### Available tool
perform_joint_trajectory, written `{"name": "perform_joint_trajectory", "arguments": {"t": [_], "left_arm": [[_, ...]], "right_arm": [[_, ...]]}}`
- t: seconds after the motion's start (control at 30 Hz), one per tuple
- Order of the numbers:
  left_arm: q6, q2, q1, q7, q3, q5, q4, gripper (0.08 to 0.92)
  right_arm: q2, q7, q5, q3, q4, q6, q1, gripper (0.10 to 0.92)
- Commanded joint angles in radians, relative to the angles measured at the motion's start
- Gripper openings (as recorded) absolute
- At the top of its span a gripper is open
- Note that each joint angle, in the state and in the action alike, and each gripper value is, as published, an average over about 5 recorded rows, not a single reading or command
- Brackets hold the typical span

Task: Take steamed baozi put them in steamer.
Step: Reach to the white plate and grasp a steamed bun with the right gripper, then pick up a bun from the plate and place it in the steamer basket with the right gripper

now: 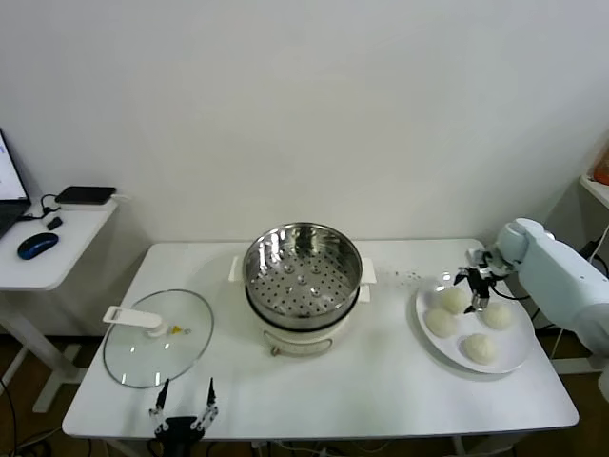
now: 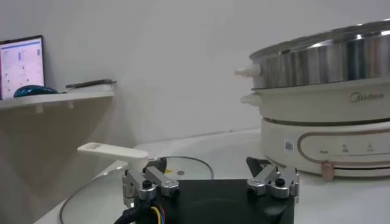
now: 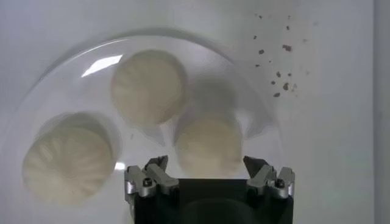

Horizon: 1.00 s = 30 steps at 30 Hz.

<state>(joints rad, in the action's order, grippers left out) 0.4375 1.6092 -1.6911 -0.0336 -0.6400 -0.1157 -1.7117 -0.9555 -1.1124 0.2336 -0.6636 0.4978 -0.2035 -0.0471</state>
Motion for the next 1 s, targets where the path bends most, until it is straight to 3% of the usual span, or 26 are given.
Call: {"name": "perform_joint_trajectory", "arguments": {"t": [0.03,0.23,0.53,0.67,0.83,1.0], "left_arm": [[0.001,0.002,0.001,0.0,0.0,-0.002,0.002,0.823],[0.004,0.001,0.0,0.001,0.0,-0.001,0.004,0.823],[0.003,0.0,0.001,0.002,-0.002,-0.002,0.004,0.823],[0.004,0.002,0.002,0.002,-0.001,-0.003,0.003,0.823],[0.003,0.0,-0.002,0.002,-0.005,-0.003,-0.005,0.823],[0.003,-0.002,-0.006,0.002,-0.006,-0.004,-0.009,0.823]], "right_arm": [[-0.039,-0.001,0.012,-0.002,-0.06,-0.01,-0.01,0.823],[-0.045,-0.011,0.017,-0.003,-0.064,-0.007,-0.002,0.817],[-0.052,-0.015,0.021,0.001,-0.086,-0.008,-0.004,0.644],[-0.044,-0.016,0.012,-0.003,-0.065,-0.008,-0.008,0.622],[0.015,-0.035,-0.079,-0.118,0.061,-0.006,-0.071,0.619],[0.099,-0.031,-0.26,-0.366,0.306,-0.01,-0.248,0.619]]}}
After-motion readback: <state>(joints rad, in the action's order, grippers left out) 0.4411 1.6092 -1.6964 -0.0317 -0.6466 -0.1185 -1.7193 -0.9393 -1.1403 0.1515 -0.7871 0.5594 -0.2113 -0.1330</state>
